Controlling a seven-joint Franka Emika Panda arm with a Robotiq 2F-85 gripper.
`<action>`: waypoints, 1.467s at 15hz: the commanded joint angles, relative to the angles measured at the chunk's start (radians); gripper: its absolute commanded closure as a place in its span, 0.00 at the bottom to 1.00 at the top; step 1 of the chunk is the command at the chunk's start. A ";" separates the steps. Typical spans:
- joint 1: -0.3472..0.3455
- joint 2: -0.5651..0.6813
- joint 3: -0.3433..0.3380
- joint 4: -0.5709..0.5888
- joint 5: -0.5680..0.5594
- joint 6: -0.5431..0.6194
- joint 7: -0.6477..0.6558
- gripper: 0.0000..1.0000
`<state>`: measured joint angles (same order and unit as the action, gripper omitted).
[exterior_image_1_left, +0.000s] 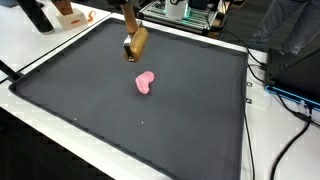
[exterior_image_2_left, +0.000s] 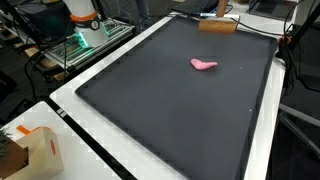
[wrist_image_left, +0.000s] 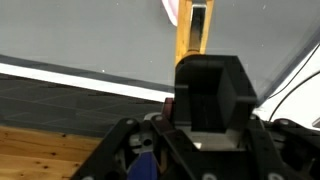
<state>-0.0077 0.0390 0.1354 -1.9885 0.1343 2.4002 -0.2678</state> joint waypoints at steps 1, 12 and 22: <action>0.038 -0.060 -0.021 -0.005 -0.076 -0.084 0.067 0.76; 0.051 -0.051 -0.026 0.002 -0.064 -0.081 0.050 0.76; -0.020 0.146 -0.085 0.250 0.167 -0.316 -0.079 0.76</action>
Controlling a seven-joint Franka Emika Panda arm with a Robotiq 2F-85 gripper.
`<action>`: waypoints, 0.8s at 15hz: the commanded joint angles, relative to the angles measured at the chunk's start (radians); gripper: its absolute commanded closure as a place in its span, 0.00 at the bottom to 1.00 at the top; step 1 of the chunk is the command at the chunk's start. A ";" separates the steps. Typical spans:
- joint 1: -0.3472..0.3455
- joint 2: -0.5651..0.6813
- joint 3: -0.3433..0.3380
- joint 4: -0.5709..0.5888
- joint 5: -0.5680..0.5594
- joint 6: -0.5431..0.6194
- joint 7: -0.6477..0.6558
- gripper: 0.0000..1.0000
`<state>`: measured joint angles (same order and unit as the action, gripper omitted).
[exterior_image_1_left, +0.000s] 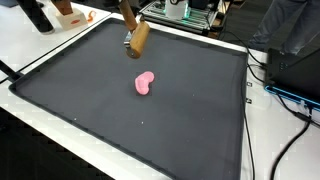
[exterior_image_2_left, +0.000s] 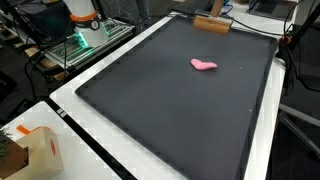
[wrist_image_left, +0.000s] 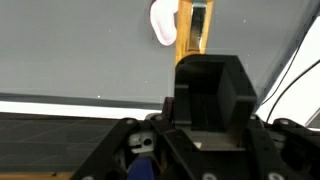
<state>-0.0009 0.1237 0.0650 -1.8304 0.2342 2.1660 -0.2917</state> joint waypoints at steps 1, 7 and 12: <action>-0.039 0.080 -0.019 0.113 0.088 -0.101 -0.070 0.76; -0.114 0.171 -0.022 0.213 0.196 -0.199 -0.156 0.76; -0.169 0.240 -0.015 0.271 0.265 -0.249 -0.238 0.76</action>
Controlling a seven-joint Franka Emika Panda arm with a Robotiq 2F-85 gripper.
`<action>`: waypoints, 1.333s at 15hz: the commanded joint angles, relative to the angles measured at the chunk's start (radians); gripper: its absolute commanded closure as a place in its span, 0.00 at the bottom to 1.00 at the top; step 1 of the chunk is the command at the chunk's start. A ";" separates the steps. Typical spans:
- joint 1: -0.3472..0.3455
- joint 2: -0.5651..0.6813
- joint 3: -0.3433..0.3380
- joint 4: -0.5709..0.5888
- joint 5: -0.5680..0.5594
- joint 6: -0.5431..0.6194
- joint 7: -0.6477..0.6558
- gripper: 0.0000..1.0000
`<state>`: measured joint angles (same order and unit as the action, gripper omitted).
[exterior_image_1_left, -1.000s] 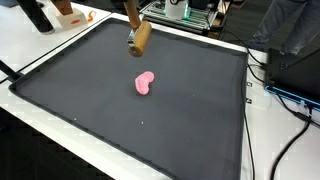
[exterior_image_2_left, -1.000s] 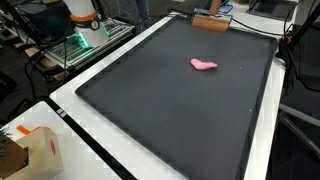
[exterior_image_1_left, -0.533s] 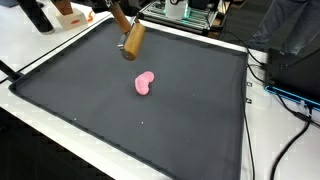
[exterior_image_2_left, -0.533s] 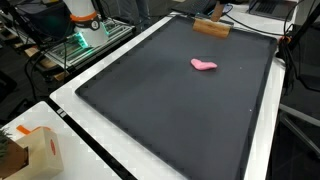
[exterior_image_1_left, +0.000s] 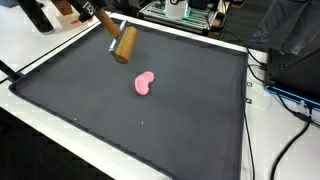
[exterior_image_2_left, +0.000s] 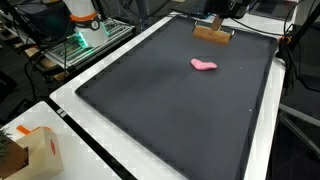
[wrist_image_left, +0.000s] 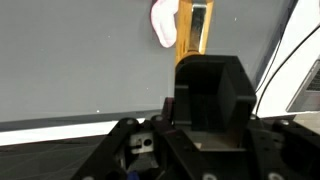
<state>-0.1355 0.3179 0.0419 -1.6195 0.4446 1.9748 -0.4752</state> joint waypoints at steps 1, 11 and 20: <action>-0.045 0.059 0.012 0.069 0.070 -0.063 -0.079 0.76; -0.124 0.157 0.009 0.089 0.188 -0.038 -0.196 0.76; -0.163 0.214 0.001 0.087 0.202 0.011 -0.233 0.76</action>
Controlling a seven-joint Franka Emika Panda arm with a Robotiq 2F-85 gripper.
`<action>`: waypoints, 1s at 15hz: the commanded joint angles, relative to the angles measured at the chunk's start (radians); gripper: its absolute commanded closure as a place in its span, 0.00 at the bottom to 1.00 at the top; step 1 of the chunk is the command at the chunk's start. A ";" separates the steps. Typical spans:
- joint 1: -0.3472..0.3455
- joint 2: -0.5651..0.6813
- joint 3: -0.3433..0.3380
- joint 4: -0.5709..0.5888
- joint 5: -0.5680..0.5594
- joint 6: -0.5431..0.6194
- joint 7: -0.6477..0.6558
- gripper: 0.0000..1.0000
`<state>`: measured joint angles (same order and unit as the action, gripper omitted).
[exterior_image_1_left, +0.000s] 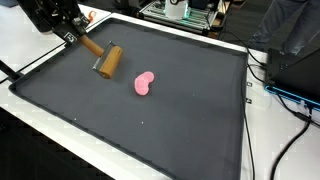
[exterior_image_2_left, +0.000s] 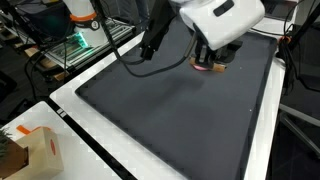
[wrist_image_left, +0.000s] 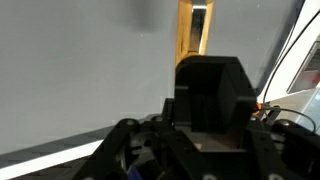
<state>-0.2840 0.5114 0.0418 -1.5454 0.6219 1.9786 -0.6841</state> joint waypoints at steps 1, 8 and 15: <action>-0.017 0.024 0.002 0.012 0.025 0.009 -0.027 0.76; -0.021 0.051 0.005 0.001 0.021 0.040 -0.028 0.76; -0.015 0.060 0.005 -0.009 0.007 0.089 -0.019 0.76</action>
<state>-0.2953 0.5744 0.0420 -1.5460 0.6219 2.0430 -0.6943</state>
